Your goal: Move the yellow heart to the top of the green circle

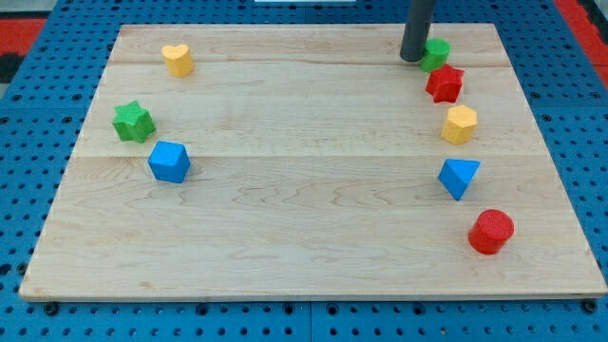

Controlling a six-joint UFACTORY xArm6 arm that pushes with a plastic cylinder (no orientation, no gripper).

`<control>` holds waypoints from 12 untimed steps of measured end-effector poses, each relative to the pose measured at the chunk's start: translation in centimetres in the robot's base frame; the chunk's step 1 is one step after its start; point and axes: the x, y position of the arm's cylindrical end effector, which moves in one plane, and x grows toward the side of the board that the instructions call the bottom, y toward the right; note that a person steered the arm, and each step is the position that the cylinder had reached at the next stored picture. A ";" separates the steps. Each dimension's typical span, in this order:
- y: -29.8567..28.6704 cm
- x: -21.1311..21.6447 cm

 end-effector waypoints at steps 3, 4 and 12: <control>-17.4 3.3; -20.1 8.1; -33.5 -2.7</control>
